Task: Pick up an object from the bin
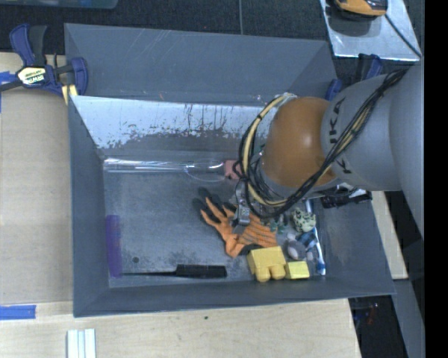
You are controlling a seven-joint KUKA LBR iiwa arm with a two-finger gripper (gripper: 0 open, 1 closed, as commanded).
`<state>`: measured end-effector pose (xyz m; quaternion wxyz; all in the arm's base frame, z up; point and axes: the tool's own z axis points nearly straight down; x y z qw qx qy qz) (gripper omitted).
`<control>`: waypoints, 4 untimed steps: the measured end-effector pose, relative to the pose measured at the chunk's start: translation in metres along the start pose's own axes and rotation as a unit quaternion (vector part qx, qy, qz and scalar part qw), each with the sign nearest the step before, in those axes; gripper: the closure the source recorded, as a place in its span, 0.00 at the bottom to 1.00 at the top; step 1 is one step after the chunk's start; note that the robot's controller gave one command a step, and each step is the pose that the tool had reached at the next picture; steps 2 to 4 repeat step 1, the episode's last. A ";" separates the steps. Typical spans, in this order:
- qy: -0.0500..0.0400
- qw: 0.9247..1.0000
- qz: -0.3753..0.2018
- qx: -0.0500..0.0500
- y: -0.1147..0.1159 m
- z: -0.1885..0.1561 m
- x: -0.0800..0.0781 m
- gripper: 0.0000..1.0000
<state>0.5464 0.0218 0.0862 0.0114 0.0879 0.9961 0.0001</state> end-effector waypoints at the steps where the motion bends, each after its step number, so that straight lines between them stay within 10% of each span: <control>1: 0.001 1.000 0.000 0.000 -0.001 -0.034 0.000 1.00; 4: 0.001 1.000 0.000 0.000 -0.001 -0.034 0.000 1.00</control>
Offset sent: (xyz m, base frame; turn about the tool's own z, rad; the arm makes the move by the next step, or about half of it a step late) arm -0.0011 -0.0004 0.0824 -0.0005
